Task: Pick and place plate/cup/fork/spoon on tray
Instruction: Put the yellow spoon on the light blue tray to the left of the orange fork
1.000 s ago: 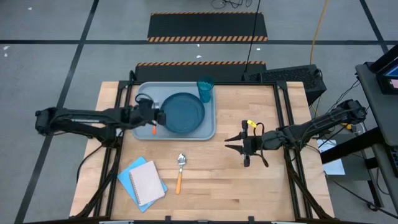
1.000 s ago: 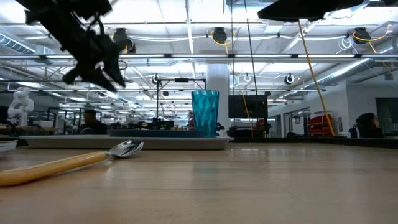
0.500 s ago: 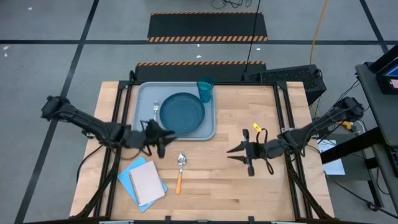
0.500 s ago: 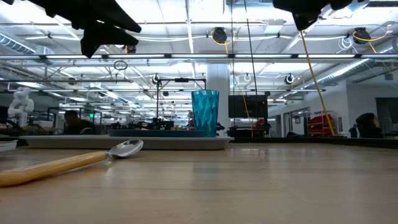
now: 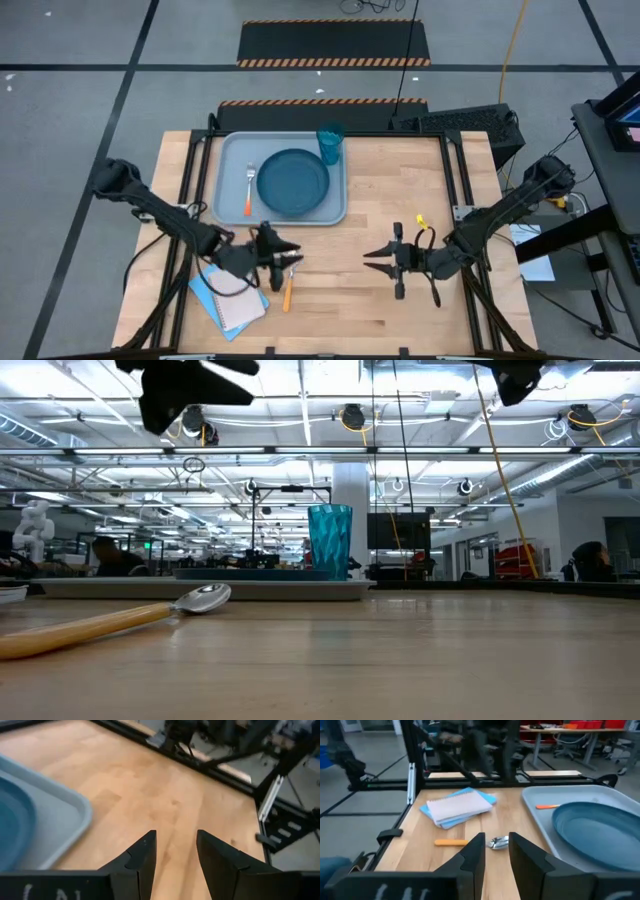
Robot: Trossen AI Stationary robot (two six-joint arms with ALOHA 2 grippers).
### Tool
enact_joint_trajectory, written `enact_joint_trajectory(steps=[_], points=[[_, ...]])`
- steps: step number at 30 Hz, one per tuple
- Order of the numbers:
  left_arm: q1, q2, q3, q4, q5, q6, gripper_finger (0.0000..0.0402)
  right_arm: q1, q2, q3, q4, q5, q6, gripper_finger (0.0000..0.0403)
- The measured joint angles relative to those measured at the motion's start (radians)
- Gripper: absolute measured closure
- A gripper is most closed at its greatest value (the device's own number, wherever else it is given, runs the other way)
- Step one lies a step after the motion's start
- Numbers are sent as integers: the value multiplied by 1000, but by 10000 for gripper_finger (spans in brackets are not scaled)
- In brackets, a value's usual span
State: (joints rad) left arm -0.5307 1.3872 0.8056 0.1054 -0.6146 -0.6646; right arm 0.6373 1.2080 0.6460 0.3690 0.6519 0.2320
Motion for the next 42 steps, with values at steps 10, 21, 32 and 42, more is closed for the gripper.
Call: enact_joint_trajectory(steps=[10,21,32,42], points=[[-55,252,266,-245,-18,-147,259,60,82,0,14,32,137,323],[-55,439,456,-503,-22,-355,259,66,105,1,24,32,127,323],[-86,600,699,-1002,59,-699,259,60,104,1,38,31,63,323],[-121,657,702,-971,157,-876,259,84,104,1,-23,27,76,323]])
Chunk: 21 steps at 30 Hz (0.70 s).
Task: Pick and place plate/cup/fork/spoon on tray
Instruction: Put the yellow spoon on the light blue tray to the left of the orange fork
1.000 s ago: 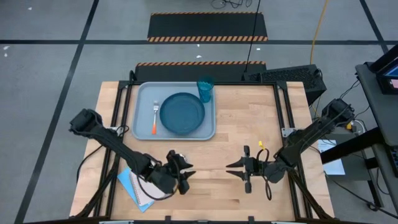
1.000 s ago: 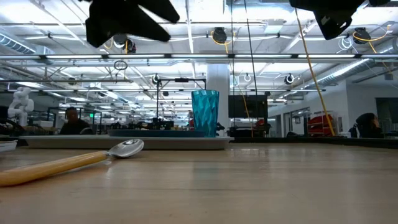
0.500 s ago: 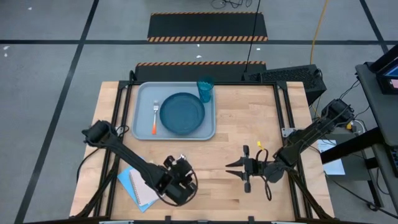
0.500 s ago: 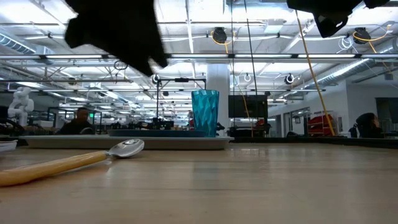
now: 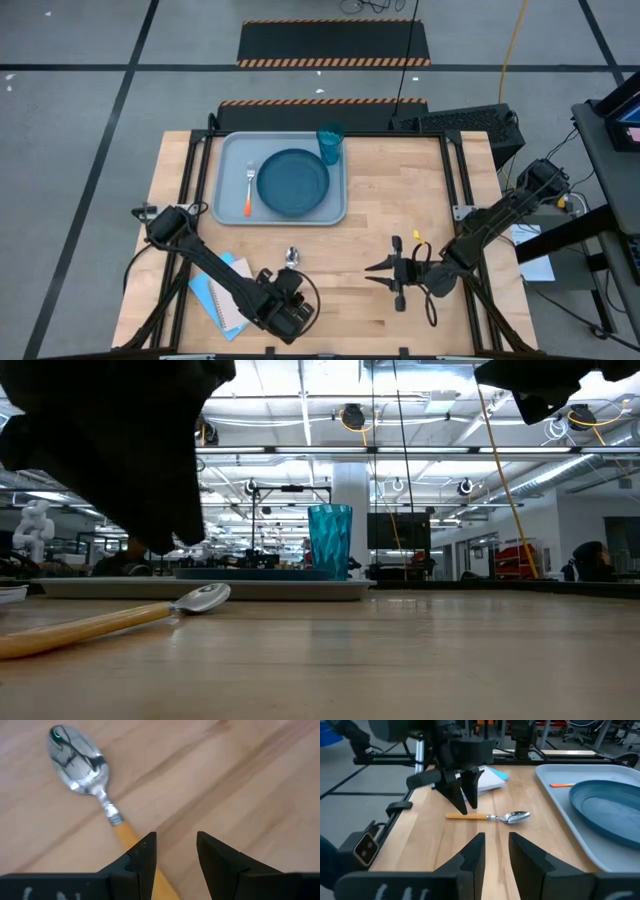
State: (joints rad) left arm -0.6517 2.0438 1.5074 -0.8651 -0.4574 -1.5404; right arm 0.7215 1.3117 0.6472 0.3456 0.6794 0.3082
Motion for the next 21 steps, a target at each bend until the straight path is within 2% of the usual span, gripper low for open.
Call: enact_joint_trajectory(steps=[9,18,21], points=[[-10,-1,59,51,-95,11,259,33,0,0,-6,-3,-67,323],[12,-1,69,43,-114,27,259,37,0,0,-22,-64,-61,323],[24,-1,69,55,-132,89,259,40,0,0,-26,-64,-64,323]])
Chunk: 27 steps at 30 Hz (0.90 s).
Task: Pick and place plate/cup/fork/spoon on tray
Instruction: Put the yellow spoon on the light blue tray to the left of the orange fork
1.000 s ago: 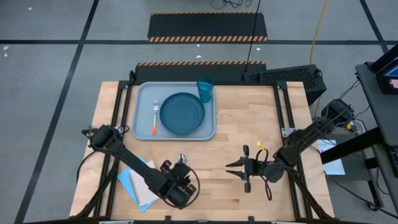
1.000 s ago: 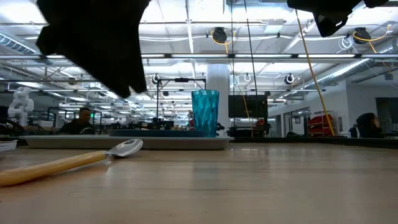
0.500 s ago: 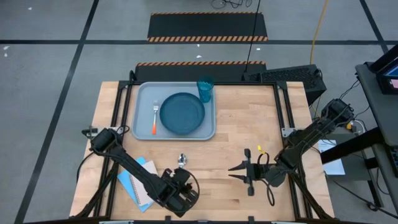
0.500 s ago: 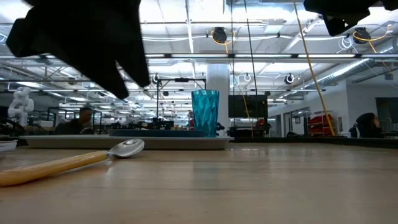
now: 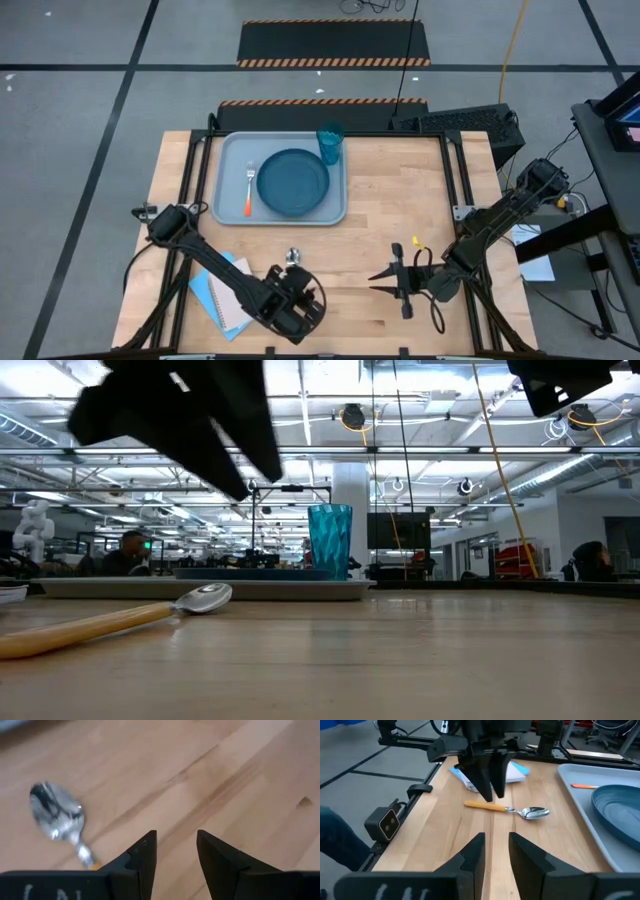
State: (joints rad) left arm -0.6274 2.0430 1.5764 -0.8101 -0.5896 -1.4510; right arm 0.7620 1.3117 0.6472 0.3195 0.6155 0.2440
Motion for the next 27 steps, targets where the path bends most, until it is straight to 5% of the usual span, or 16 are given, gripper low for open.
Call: enact_joint_trajectory(steps=[8,15,27], points=[[26,0,0,179,-46,215,259,0,0,0,-4,-5,28,323],[62,0,0,167,62,98,259,16,0,0,-3,-17,65,323],[57,0,0,-125,164,-164,259,10,0,0,-7,-16,20,323]])
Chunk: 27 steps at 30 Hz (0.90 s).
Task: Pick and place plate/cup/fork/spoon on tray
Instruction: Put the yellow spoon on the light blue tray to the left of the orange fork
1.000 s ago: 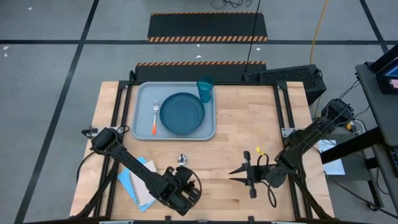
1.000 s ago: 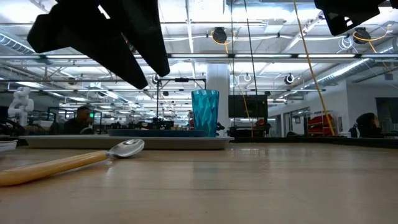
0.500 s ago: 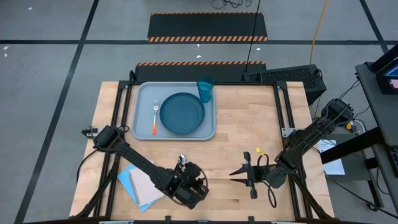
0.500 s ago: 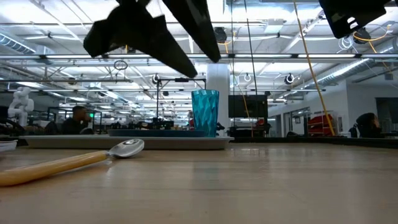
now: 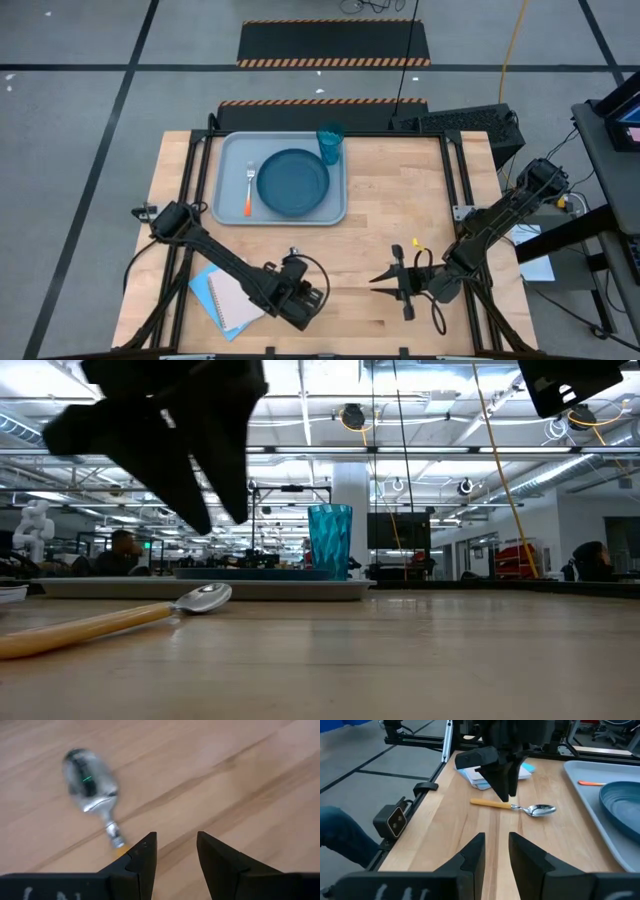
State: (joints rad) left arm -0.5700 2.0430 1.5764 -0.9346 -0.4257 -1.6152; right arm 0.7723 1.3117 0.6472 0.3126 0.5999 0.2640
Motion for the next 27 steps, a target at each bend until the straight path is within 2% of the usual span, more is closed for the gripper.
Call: enact_joint_trajectory(steps=[6,12,27], points=[[-8,0,0,-99,12,-107,259,-1,0,0,-2,0,-7,323],[-8,17,-2,-132,0,-147,259,-1,0,0,1,0,9,323],[33,121,-3,-138,129,-149,259,0,0,0,1,1,9,323]])
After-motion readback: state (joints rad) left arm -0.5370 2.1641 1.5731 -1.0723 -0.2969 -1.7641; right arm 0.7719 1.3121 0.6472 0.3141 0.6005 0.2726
